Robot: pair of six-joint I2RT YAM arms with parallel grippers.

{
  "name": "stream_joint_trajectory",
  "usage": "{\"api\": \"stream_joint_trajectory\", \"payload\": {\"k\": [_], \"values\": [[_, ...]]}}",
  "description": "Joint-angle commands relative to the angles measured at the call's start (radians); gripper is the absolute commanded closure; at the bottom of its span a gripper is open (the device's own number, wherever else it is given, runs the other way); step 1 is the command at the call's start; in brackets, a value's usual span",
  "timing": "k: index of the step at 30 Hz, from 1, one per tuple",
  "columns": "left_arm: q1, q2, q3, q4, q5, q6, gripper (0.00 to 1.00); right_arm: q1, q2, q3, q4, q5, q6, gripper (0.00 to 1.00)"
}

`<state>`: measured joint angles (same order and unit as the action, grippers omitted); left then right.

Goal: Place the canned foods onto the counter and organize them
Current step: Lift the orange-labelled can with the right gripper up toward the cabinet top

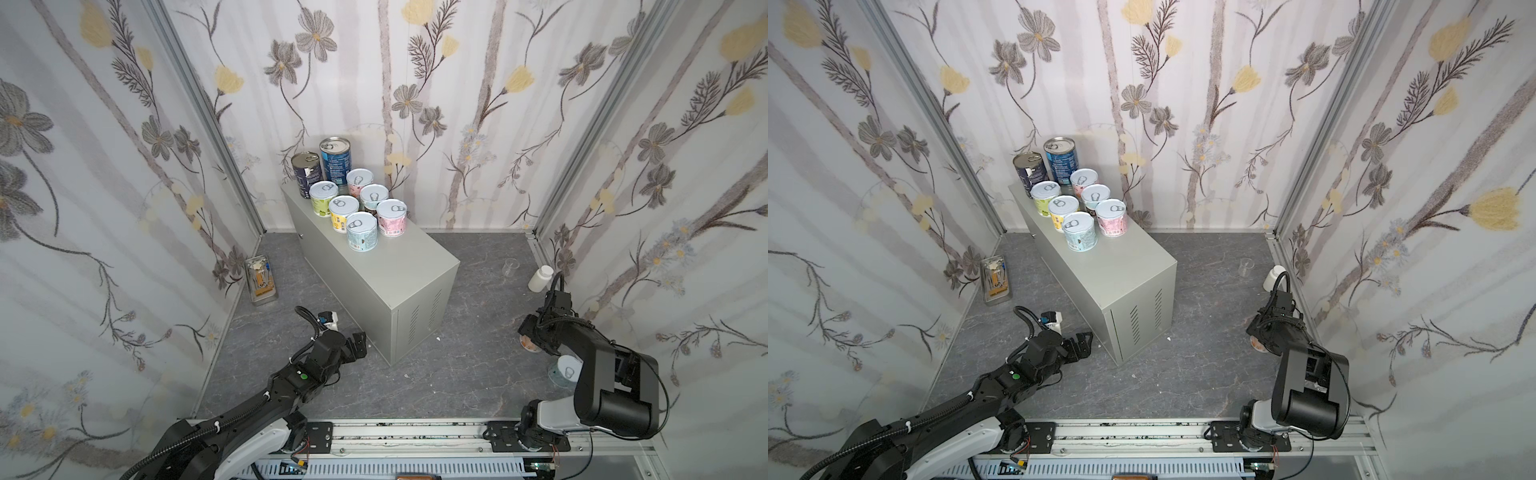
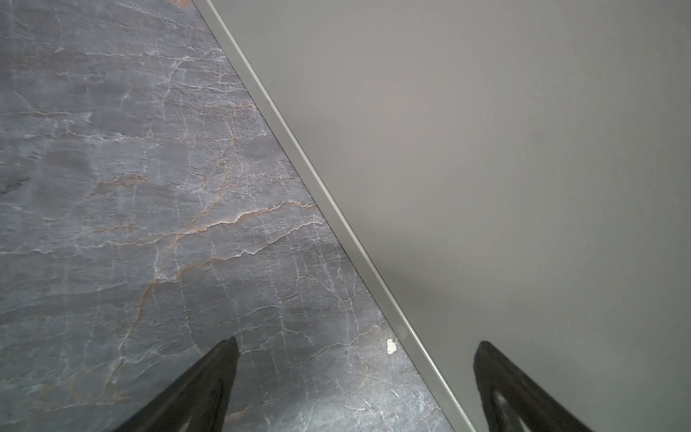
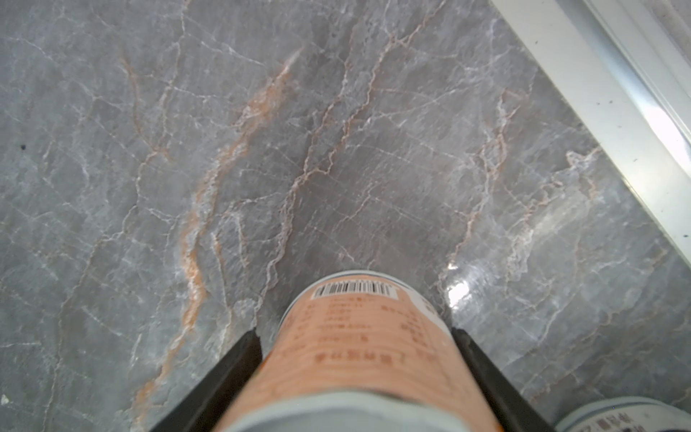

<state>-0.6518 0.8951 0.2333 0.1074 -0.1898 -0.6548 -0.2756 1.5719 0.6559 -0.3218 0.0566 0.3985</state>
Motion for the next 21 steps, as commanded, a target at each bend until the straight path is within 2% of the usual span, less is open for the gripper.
{"api": "stream_joint_trajectory", "payload": {"k": [1, 7, 11, 21], "values": [[0.001, -0.009, -0.004, 0.023, -0.005, 0.001, 0.00, 0.024, -0.026, 0.014, 0.023, -0.020, -0.030, 0.46], [0.001, -0.021, -0.006, 0.021, -0.001, 0.004, 0.00, 0.142, -0.062, 0.089, -0.050, 0.016, -0.075, 0.45], [0.001, -0.013, -0.002, 0.021, 0.004, 0.004, 0.00, 0.210, -0.105, 0.163, -0.085, -0.078, -0.118, 0.46], [0.000, 0.029, 0.029, 0.021, 0.055, -0.012, 0.00, 0.410, -0.145, 0.351, -0.271, -0.131, -0.188, 0.47]]}}
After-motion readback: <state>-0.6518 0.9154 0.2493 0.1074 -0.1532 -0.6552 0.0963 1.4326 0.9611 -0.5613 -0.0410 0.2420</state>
